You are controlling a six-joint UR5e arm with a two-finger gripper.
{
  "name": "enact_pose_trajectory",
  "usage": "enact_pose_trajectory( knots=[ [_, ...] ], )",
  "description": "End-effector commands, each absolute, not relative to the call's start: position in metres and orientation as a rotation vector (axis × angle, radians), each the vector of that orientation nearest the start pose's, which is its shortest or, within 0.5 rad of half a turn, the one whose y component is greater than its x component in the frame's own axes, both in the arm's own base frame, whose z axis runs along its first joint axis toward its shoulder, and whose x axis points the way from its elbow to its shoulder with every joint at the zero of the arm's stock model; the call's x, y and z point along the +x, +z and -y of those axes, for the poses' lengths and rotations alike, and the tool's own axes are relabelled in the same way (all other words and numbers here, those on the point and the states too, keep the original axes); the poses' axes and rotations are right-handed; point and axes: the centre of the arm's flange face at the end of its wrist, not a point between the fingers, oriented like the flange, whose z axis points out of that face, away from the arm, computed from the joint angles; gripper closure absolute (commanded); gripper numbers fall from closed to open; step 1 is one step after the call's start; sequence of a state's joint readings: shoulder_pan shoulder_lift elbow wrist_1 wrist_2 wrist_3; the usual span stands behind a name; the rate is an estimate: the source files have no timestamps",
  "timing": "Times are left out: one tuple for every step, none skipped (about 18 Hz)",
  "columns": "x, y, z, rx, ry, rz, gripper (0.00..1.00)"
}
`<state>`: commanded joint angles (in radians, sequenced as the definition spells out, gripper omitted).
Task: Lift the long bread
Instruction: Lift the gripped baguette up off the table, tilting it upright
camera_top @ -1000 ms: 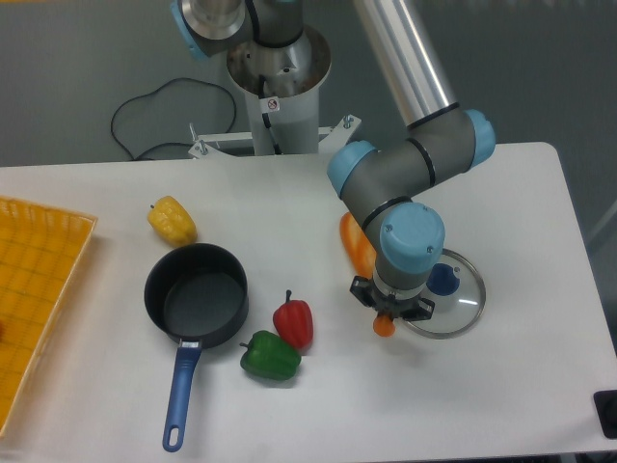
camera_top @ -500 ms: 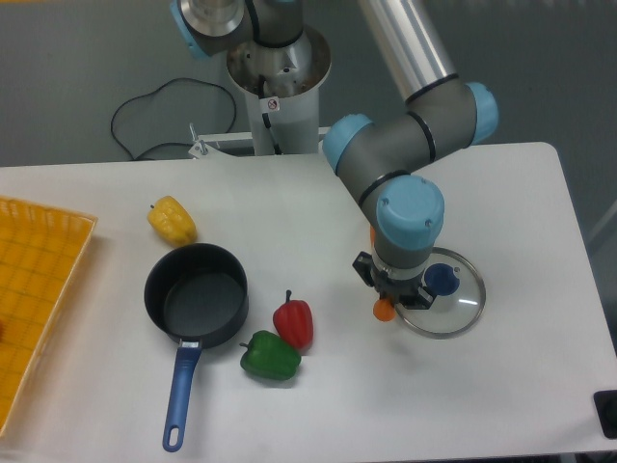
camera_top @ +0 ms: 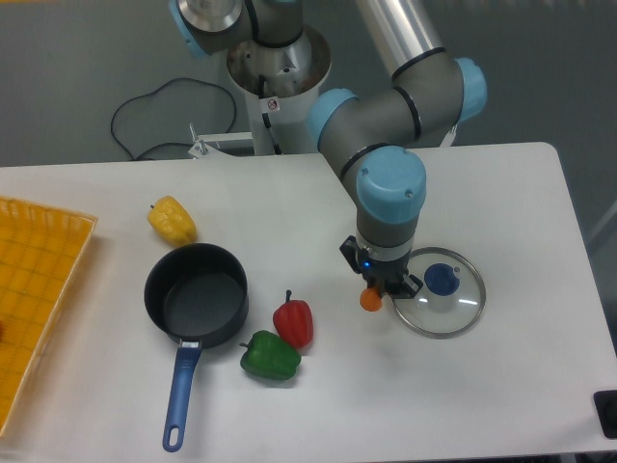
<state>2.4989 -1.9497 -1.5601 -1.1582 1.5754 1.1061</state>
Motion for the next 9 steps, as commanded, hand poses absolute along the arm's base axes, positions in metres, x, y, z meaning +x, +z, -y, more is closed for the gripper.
enact_pose_trajectory(
  knots=[
    [-0.4199, 0.3240, -0.4837, -3.100, 0.062, -0.277, 0.76],
    [-0.4189, 0.3278, -0.4845, -3.086, 0.062, -0.274, 0.76],
    [-0.4183, 0.3288, -0.4850, -3.079, 0.058, -0.273, 0.75],
    [-0.4182, 0.3288, -0.4851, -3.077, 0.056, -0.273, 0.75],
    [-0.4180, 0.3288, -0.4853, -3.075, 0.054, -0.273, 0.75],
    [-0.4169, 0.3283, -0.4851, -3.072, 0.048, -0.273, 0.75],
    [-0.4170, 0.3269, -0.4842, -3.072, 0.043, -0.271, 0.75],
    [-0.4175, 0.3278, -0.4835, -3.071, 0.044, -0.268, 0.75],
    [-0.4174, 0.3277, -0.4834, -3.071, 0.042, -0.268, 0.75]
  ],
)
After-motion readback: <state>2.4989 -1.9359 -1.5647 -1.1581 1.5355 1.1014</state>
